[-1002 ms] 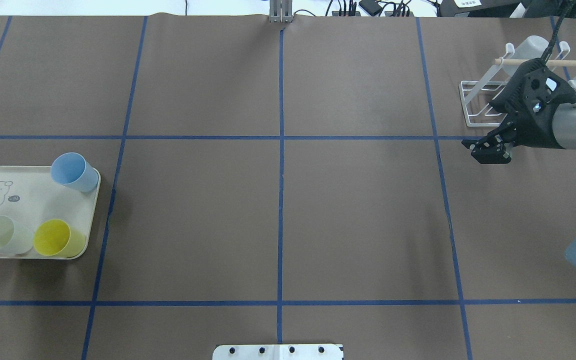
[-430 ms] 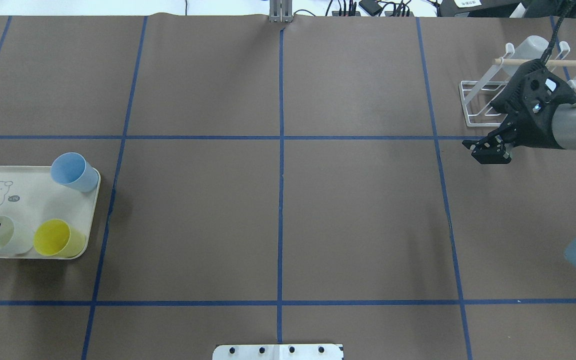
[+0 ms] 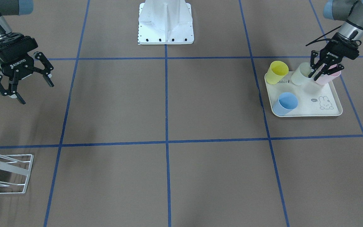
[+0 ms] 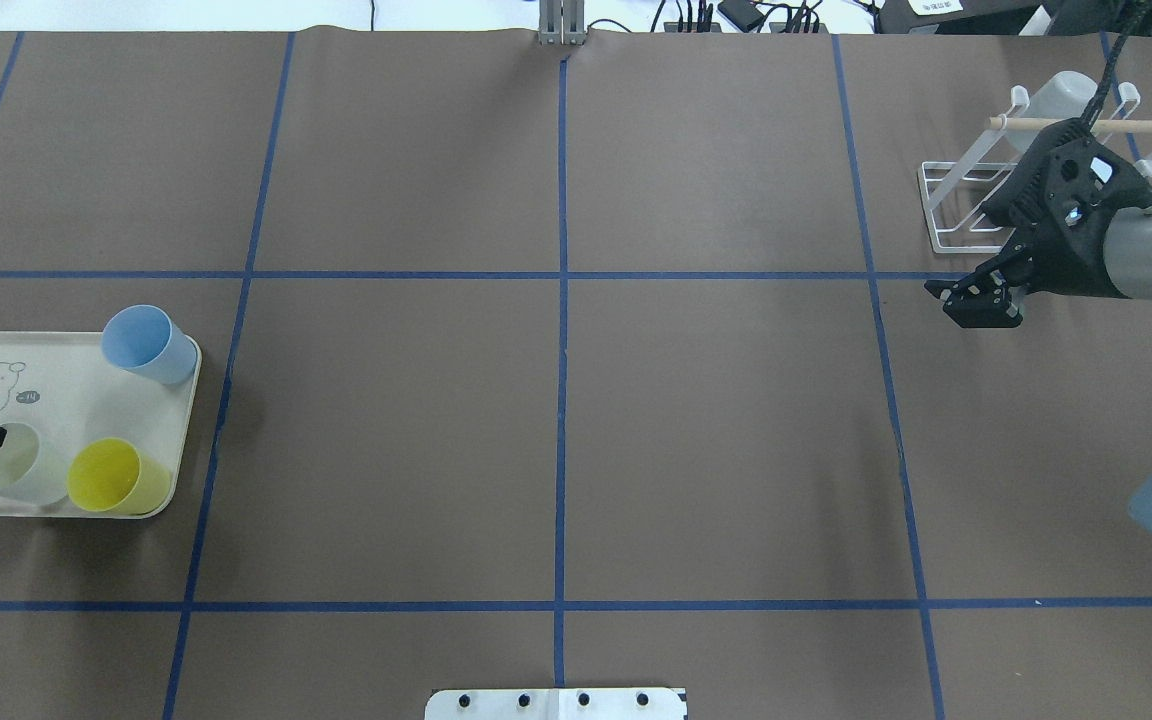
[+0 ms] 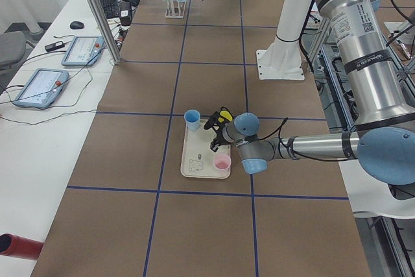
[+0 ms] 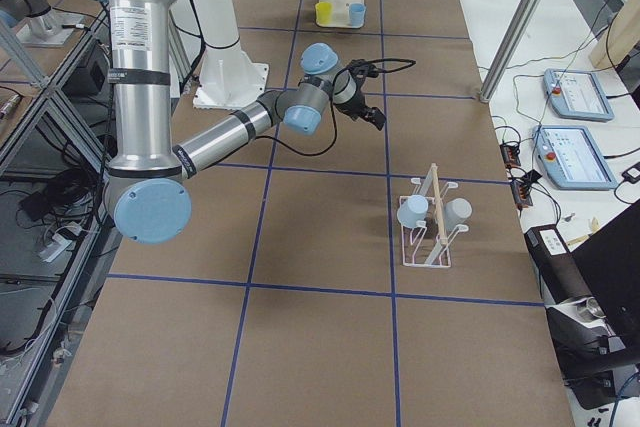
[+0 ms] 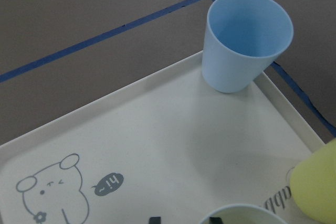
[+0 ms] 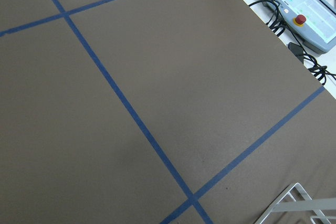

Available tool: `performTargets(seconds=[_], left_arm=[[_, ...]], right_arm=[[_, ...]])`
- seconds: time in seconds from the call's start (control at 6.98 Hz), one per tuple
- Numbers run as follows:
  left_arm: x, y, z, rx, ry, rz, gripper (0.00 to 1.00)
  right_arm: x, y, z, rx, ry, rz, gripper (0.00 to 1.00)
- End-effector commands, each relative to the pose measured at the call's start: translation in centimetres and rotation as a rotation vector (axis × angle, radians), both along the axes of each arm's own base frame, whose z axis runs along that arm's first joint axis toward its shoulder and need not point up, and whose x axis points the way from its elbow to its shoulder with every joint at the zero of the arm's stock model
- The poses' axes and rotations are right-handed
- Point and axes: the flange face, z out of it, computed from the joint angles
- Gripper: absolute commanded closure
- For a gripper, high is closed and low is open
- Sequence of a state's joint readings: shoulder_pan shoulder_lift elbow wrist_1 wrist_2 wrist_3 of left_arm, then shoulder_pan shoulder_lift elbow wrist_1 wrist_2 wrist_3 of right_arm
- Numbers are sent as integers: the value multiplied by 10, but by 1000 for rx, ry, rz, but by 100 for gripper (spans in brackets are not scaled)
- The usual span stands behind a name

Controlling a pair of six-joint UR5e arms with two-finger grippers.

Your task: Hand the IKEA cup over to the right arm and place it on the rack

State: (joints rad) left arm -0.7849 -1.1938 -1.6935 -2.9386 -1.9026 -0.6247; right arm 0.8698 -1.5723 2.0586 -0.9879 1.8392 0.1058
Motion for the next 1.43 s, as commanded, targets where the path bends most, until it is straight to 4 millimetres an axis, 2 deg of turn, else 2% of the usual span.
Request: performTargets(seconds=[0.0,0.14,0.57,0.72,1.0,1.15,1.29], left_arm=[[0,1,0,-2,2,4,92],[1,1,0,-1,5,8,100],[-5,5,-12,0,57,59,100],[-25,-7,-15,23,54,1,100],[-67,-21,-38,47,85,-42,100],[-80,-49,-66,16,133,-76,100],[-78,-57,-102,-90,217,-117,100]], right_arm=[[0,0,0,-2,0,-1,0],[0,0,0,0,-1,-1,0],[-1,-1,-3,6,-2,4,0],[-1,-1,-3,8,-3,4,0],[-4,-3,-10,22,-14,0,0],[-13,-13,-22,26,-40,8,0],[-22,-22,-35,8,-81,26,0]])
